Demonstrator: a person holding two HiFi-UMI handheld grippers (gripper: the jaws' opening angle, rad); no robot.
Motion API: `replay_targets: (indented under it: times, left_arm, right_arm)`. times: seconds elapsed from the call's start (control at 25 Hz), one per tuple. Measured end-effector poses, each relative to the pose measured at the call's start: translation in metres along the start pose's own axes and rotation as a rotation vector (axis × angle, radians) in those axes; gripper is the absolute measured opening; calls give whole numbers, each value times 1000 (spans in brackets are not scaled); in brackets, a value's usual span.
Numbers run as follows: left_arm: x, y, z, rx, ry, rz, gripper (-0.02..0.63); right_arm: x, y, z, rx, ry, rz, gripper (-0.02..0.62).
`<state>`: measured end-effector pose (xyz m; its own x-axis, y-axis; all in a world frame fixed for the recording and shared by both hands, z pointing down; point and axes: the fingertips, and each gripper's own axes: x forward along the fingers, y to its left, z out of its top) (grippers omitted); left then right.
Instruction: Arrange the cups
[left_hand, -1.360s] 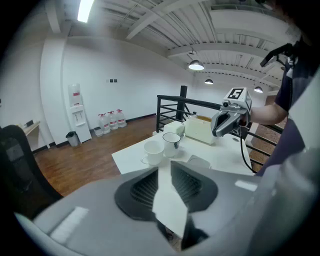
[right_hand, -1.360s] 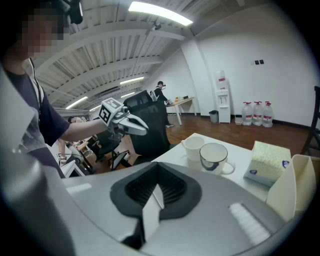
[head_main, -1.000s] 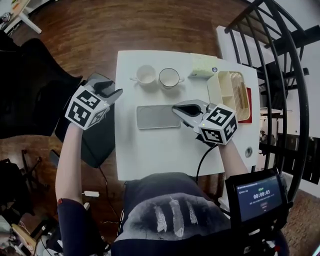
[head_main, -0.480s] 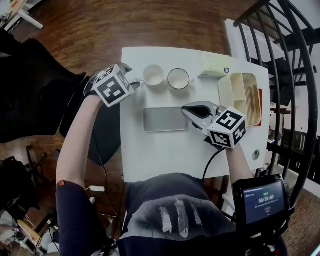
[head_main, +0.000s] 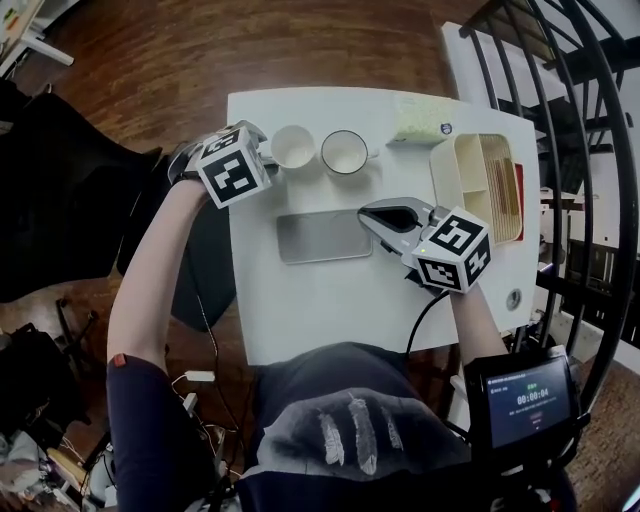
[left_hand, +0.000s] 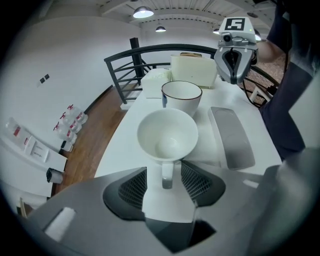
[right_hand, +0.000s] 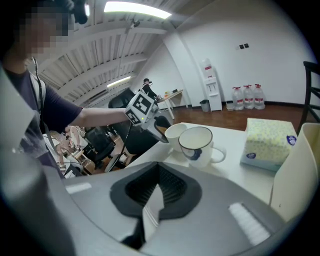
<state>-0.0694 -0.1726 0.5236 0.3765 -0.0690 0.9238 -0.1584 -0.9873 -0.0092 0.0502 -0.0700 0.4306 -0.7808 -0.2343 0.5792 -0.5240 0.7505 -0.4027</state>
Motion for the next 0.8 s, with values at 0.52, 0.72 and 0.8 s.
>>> replay_targets:
  times: [0.52, 0.72, 0.8]
  left_arm:
    - [3, 0, 1, 62, -39, -12, 55]
    - [2, -3, 0, 58, -74, -9, 58]
    - [2, -4, 0, 41, -82, -15, 63]
  right_arm:
    - [2, -3, -6, 12, 13, -3, 5]
    - [3, -3, -11, 16, 25, -3, 5]
    - [4, -2, -13, 19, 30, 0, 5]
